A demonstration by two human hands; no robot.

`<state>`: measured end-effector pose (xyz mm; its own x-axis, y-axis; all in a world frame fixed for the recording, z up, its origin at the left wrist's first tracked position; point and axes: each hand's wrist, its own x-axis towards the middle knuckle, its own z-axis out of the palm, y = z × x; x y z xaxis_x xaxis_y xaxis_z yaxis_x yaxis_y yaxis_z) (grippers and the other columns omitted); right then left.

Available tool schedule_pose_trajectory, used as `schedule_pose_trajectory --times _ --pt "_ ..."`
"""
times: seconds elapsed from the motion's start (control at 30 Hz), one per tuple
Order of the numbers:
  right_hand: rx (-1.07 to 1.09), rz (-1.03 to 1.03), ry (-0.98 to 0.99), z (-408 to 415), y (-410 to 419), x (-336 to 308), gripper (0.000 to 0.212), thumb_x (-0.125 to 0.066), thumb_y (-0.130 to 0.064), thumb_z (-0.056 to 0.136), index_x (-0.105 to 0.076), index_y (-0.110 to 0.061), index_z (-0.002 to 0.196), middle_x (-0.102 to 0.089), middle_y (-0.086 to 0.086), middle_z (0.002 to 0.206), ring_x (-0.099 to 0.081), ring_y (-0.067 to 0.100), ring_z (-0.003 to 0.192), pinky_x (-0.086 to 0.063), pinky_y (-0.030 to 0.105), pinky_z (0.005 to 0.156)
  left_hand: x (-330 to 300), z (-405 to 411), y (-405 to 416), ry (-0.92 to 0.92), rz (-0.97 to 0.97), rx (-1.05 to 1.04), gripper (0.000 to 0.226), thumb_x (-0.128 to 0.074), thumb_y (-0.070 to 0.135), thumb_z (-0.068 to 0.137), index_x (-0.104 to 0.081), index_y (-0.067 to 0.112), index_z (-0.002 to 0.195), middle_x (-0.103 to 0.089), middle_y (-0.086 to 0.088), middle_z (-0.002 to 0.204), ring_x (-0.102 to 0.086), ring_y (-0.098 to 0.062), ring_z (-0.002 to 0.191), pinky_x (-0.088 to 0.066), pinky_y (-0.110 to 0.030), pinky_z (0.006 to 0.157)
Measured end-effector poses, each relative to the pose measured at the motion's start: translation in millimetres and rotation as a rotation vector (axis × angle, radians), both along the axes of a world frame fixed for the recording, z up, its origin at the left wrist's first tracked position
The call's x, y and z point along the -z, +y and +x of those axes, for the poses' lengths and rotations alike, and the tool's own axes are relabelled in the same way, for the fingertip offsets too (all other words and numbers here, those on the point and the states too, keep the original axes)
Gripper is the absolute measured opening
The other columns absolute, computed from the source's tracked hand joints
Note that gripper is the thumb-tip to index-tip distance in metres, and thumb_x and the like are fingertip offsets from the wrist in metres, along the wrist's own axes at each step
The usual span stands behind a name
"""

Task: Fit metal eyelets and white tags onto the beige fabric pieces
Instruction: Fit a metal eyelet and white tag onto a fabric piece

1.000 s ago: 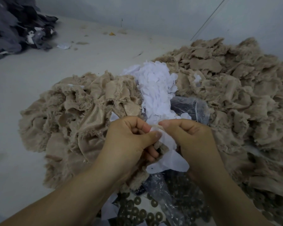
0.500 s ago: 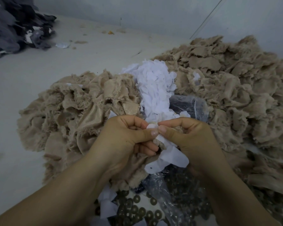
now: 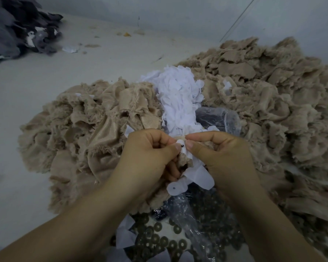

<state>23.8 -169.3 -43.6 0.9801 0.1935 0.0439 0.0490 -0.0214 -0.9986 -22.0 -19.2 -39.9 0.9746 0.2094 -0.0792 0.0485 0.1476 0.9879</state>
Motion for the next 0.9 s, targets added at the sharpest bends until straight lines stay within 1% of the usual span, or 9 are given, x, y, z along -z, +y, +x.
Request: schedule_pose_trajectory --times 0.1,0.2,0.3,0.4,0.5,0.6,0.8,0.87,0.9 --pt "0.012 -0.028 -0.027 -1.4 0.4 -2.1 0.01 -0.079 -0.008 0.081 -0.08 -0.017 0.083 -0.077 0.001 0.078 -0.075 0.016 0.075 -0.059 0.024 0.062 3.1 1.3 -2.2 -0.042 0.129 -0.043 0.024 -0.067 0.004 0.09 -0.067 0.01 0.067 -0.061 -0.016 0.05 -0.057 -0.025 0.037 -0.046 -0.026 0.04" --pt "0.014 -0.041 -0.04 -3.2 -0.1 -3.3 0.009 -0.078 -0.008 0.082 -0.079 -0.016 0.084 -0.077 0.0 0.076 -0.074 0.014 0.073 -0.058 0.022 0.061 3.9 1.5 -3.2 -0.054 0.191 -0.074 0.021 -0.068 0.004 0.09 -0.066 0.009 0.069 -0.06 -0.016 0.048 -0.057 -0.025 0.036 -0.047 -0.027 0.04" --pt "0.009 -0.047 -0.044 -5.3 0.9 -4.0 0.008 -0.078 -0.008 0.082 -0.079 -0.016 0.085 -0.077 0.001 0.076 -0.074 0.014 0.071 -0.057 0.02 0.06 1.7 -0.5 -4.4 -0.092 0.287 -0.087 0.02 -0.068 0.005 0.089 -0.064 0.006 0.07 -0.061 -0.009 0.046 -0.057 -0.019 0.035 -0.046 -0.025 0.039" --pt "-0.019 -0.013 -0.041 -6.7 3.1 -4.9 0.01 -0.079 -0.01 0.08 -0.079 -0.019 0.082 -0.077 0.0 0.079 -0.074 0.012 0.077 -0.057 0.017 0.064 -2.1 -2.9 -5.7 -0.134 0.378 -0.102 0.021 -0.07 0.007 0.088 -0.063 0.006 0.069 -0.062 -0.004 0.046 -0.057 -0.014 0.036 -0.047 -0.024 0.038" --pt "-0.047 0.06 0.02 -6.8 4.5 -5.6 0.007 -0.081 -0.016 0.074 -0.08 -0.021 0.079 -0.078 0.003 0.08 -0.075 0.015 0.078 -0.058 0.02 0.065 -4.9 -3.9 -5.3 -0.141 0.382 -0.113 0.021 -0.07 0.007 0.088 -0.063 0.007 0.067 -0.061 -0.001 0.045 -0.056 -0.012 0.036 -0.046 -0.023 0.038" --pt "-0.111 0.193 0.122 -6.2 4.0 -6.2 0.014 -0.078 -0.022 0.065 -0.082 -0.023 0.078 -0.078 0.005 0.085 -0.076 0.017 0.082 -0.059 0.022 0.069 -7.0 -3.4 -3.1 -0.149 0.361 -0.12 0.021 -0.071 0.007 0.087 -0.063 0.007 0.067 -0.062 0.0 0.045 -0.056 -0.013 0.036 -0.044 -0.021 0.039" --pt "-0.095 0.188 0.122 -5.5 5.4 -1.9 0.018 -0.078 -0.025 0.061 -0.082 -0.028 0.079 -0.078 0.003 0.088 -0.075 0.016 0.089 -0.058 0.021 0.074 -6.9 -3.1 -0.5 -0.119 0.336 -0.12 0.02 -0.071 0.003 0.085 -0.064 0.005 0.067 -0.059 -0.004 0.042 -0.054 -0.013 0.033 -0.041 -0.018 0.037" --pt "-0.075 0.191 0.115 -7.1 6.1 -2.1 0.015 -0.079 -0.021 0.064 -0.082 -0.028 0.077 -0.078 0.003 0.085 -0.075 0.016 0.086 -0.058 0.021 0.072 -6.5 -2.8 -0.9 -0.116 0.347 -0.123 0.022 -0.071 0.0 0.085 -0.063 0.006 0.065 -0.058 -0.004 0.041 -0.053 -0.012 0.033 -0.041 -0.02 0.037" --pt "-0.052 0.17 0.091 -7.7 6.1 -1.8 0.015 -0.081 -0.016 0.068 -0.082 -0.027 0.077 -0.078 0.003 0.083 -0.076 0.016 0.084 -0.058 0.022 0.071 -6.0 -2.9 -1.0 -0.116 0.352 -0.124 0.023 -0.071 0.0 0.084 -0.063 0.007 0.064 -0.058 -0.003 0.041 -0.052 -0.012 0.033 -0.04 -0.02 0.036"
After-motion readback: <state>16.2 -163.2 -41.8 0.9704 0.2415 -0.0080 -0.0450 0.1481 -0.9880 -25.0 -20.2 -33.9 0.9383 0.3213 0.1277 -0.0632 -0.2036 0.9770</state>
